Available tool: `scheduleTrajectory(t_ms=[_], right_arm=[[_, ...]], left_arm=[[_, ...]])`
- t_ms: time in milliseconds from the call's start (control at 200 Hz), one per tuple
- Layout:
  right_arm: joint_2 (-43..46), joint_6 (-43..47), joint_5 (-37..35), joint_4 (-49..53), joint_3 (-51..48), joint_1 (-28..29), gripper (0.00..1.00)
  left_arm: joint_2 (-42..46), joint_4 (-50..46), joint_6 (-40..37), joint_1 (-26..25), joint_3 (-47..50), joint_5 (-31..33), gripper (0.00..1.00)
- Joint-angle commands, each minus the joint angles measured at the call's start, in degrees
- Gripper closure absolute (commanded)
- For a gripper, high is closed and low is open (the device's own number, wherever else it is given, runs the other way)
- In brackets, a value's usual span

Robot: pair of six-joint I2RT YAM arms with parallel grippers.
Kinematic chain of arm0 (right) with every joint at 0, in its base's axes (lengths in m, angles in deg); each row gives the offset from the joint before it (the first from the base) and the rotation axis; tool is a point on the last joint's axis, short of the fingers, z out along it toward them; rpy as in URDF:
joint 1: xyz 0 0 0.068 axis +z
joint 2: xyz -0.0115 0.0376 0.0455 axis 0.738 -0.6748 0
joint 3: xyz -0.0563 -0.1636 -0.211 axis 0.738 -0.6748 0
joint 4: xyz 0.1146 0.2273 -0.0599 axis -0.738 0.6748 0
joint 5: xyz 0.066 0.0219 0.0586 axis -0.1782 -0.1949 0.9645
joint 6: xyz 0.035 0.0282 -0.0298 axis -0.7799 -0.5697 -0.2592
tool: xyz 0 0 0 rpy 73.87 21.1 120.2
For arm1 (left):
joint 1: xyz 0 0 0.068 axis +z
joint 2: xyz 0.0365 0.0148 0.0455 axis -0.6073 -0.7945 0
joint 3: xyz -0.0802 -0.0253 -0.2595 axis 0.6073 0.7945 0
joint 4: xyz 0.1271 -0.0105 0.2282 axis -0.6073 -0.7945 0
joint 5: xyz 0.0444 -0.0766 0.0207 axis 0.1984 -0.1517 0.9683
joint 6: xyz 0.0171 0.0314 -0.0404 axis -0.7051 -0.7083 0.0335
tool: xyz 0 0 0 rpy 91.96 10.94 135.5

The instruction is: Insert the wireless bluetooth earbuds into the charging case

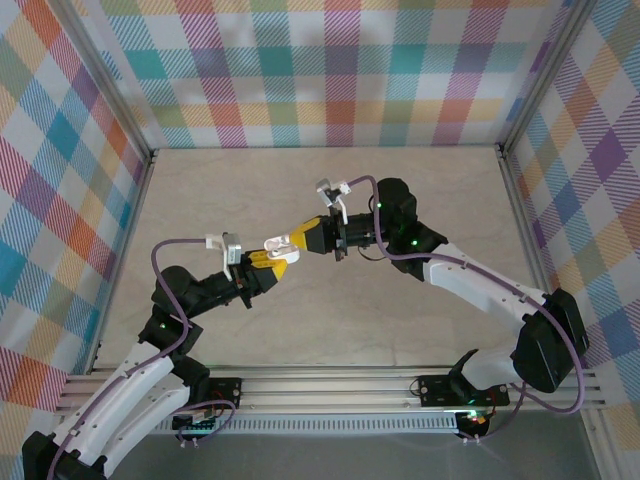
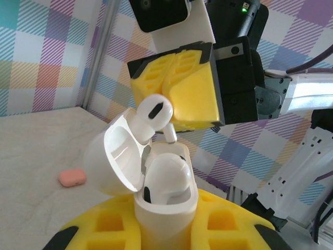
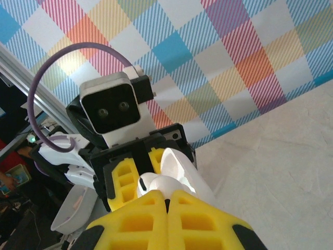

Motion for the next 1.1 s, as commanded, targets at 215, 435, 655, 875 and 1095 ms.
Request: scheduleTrajectory(t_ms=[215, 435, 655, 875, 1095], right_arm=[[-2.8, 1.1, 2.5, 0.3, 0.8, 0.8, 1.00], [-4.3, 0.9, 1.7, -0.8, 1.0, 1.4, 1.00], [-4.8, 1.4, 1.2, -0.3, 0.1, 1.7, 1.00], [-3.9, 5.9, -1.9, 4.1, -2.1, 1.7, 0.89], [-2.9, 8.4, -3.3, 6.7, -2.3, 1.7, 0.83]], left_arm=[[0.3, 3.1, 0.7, -0.6, -1.6, -0.7, 1.00], [0.3, 3.1, 0.9, -0.7, -1.6, -0.7, 1.00], [0.4, 3.2, 0.7, -0.7, -1.6, -0.4, 1.00], [0.2, 2.9, 0.4, -0.7, -2.1, -0.5, 1.00], [1.0, 1.9, 0.1, -0.7, -2.0, 0.1, 1.00]])
